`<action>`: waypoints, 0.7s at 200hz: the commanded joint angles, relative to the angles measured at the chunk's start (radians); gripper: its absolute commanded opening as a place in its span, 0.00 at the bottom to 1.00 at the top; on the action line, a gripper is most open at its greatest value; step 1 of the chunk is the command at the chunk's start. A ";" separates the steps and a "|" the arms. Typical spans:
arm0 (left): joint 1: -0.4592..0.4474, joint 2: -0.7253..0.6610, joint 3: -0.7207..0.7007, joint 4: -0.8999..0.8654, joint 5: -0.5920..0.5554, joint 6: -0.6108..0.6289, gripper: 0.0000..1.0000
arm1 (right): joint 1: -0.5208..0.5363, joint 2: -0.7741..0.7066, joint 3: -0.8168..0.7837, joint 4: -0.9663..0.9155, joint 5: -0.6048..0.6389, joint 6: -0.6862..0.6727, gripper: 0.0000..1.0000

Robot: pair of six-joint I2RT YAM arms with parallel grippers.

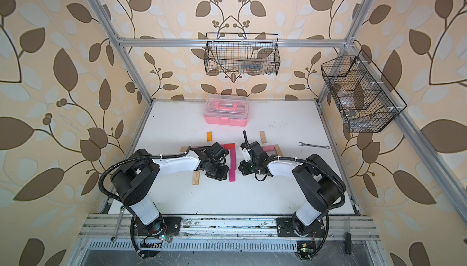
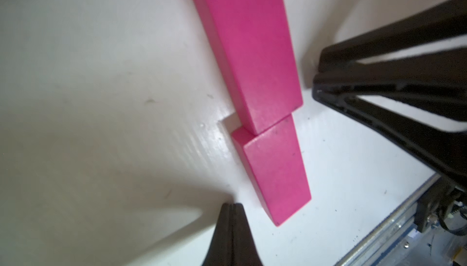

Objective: Assemble the number 7 with building blocks
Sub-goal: Adjust the building block at the center of the board.

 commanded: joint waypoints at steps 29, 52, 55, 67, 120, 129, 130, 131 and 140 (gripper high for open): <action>-0.001 0.009 -0.011 0.017 -0.023 -0.008 0.00 | 0.035 -0.020 -0.055 -0.056 0.025 0.011 0.17; -0.001 0.024 0.000 0.025 -0.025 -0.009 0.00 | 0.039 -0.023 -0.066 -0.050 0.028 0.016 0.17; -0.001 0.025 0.002 0.026 -0.024 -0.009 0.00 | 0.040 -0.023 -0.067 -0.049 0.028 0.016 0.17; -0.001 0.031 0.006 0.030 -0.016 -0.009 0.00 | 0.041 -0.023 -0.070 -0.048 0.029 0.020 0.17; -0.001 0.048 0.017 0.046 -0.005 -0.009 0.00 | 0.045 -0.022 -0.070 -0.042 0.026 0.021 0.17; -0.001 0.051 0.019 0.048 -0.005 -0.009 0.00 | 0.045 -0.021 -0.068 -0.043 0.026 0.020 0.17; -0.001 0.051 0.019 0.049 -0.005 -0.010 0.00 | 0.044 -0.021 -0.069 -0.043 0.026 0.020 0.17; -0.001 0.051 0.019 0.048 -0.005 -0.009 0.00 | 0.044 -0.021 -0.069 -0.043 0.026 0.020 0.17; -0.001 0.055 0.020 0.051 -0.004 -0.009 0.00 | 0.045 -0.019 -0.069 -0.041 0.027 0.020 0.17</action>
